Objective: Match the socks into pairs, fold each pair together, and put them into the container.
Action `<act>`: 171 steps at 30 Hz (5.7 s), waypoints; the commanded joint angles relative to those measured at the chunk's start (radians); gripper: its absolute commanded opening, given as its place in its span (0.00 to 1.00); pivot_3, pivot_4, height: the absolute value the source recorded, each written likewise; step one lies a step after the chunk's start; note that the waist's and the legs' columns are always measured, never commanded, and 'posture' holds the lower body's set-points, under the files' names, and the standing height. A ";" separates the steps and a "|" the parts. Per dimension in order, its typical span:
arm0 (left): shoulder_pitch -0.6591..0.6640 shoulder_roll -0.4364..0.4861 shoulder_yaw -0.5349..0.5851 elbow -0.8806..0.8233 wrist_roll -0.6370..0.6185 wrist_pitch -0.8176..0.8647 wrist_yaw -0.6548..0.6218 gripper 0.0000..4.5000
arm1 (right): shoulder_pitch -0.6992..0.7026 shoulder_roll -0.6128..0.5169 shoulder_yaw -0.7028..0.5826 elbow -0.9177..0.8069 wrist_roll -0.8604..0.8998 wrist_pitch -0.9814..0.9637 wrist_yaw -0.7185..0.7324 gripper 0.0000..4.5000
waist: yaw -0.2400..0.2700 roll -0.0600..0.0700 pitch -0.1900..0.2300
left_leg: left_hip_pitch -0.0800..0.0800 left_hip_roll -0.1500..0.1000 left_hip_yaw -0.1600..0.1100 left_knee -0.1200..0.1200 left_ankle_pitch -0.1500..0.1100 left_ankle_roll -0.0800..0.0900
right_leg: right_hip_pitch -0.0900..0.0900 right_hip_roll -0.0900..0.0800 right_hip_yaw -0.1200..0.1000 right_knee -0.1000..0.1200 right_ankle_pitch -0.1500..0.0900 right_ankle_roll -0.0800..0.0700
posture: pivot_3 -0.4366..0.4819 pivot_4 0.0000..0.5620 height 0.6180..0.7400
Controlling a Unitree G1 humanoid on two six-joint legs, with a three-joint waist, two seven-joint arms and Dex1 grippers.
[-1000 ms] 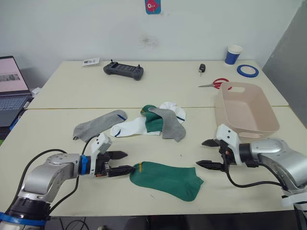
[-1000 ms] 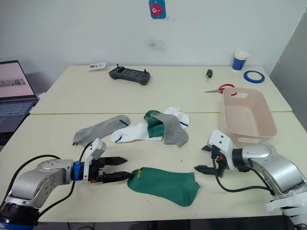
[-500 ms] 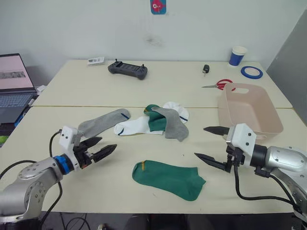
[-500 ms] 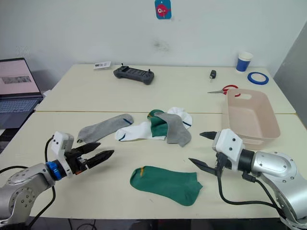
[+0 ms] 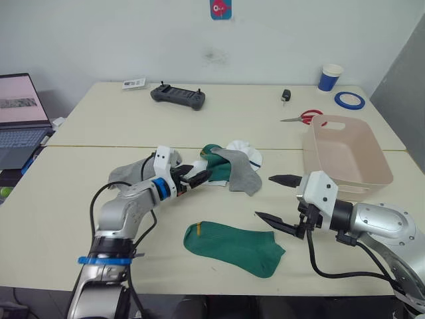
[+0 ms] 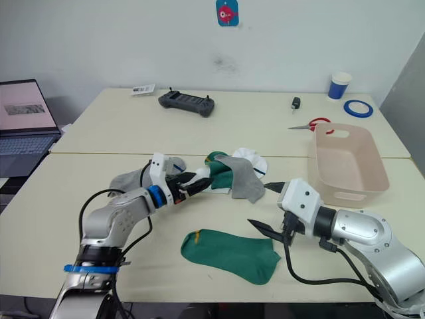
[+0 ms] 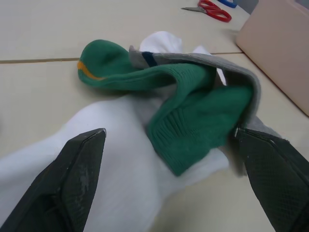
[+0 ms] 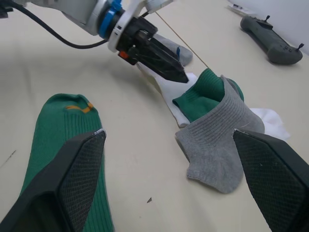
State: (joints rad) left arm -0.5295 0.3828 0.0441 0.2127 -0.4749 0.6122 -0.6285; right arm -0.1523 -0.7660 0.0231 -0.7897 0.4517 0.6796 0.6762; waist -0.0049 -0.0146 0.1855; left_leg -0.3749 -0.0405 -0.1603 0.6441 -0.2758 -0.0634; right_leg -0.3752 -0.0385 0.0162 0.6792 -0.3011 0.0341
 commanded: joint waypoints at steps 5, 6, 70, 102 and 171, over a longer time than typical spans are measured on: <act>-0.131 -0.073 -0.007 0.226 0.079 -0.181 -0.052 0.99 | -0.028 0.008 0.001 -0.058 0.008 0.021 -0.031 1.00 | 0.001 0.000 0.000 | -0.004 -0.001 0.000 0.001 0.000 0.000 | -0.002 0.000 -0.001 -0.001 0.000 0.000 | 0.48 0.27 1.00; -0.137 -0.078 -0.007 0.232 0.076 -0.184 -0.067 0.99 | -0.031 0.011 0.001 -0.061 0.010 0.022 -0.036 1.00 | 0.000 0.000 0.000 | -0.005 -0.001 0.000 0.001 0.000 0.000 | -0.004 0.000 0.000 -0.001 0.000 0.000 | 0.48 0.27 1.00; -0.063 -0.147 0.208 -0.462 -0.397 0.711 0.208 0.01 | 0.001 -0.003 0.002 -0.036 -0.010 0.000 -0.020 1.00 | -0.019 -0.003 0.000 | -0.006 -0.001 -0.001 0.003 0.002 0.000 | -0.004 0.000 0.000 0.001 0.002 0.003 | 0.48 0.27 1.00; 0.124 -0.098 0.012 -0.477 -0.215 0.333 0.088 0.83 | 0.080 -0.075 -0.024 -0.060 -0.042 0.008 -0.009 1.00 | 0.001 -0.003 0.000 | -0.005 0.000 0.001 0.001 0.005 -0.002 | -0.004 0.001 0.001 0.001 0.001 0.007 | 0.48 0.27 1.00; -0.126 0.043 -0.258 0.184 0.268 -0.706 -0.615 1.00 | -0.001 -0.187 -0.100 0.244 -0.396 -0.767 0.231 0.01 | -0.025 -0.002 0.001 | -0.004 -0.003 0.002 0.002 0.008 0.007 | -0.002 0.003 0.001 0.000 0.008 0.004 | 0.48 0.27 1.00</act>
State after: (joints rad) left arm -0.6686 0.4109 -0.2450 0.4464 -0.1842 -0.1015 -1.2379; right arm -0.1114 -0.9504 -0.0795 -0.5502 0.0671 -0.0597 0.9132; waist -0.0304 -0.0171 0.1862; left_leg -0.3786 -0.0429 -0.1581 0.6453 -0.2673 -0.0560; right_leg -0.3775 -0.0358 0.0170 0.6795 -0.2928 0.0382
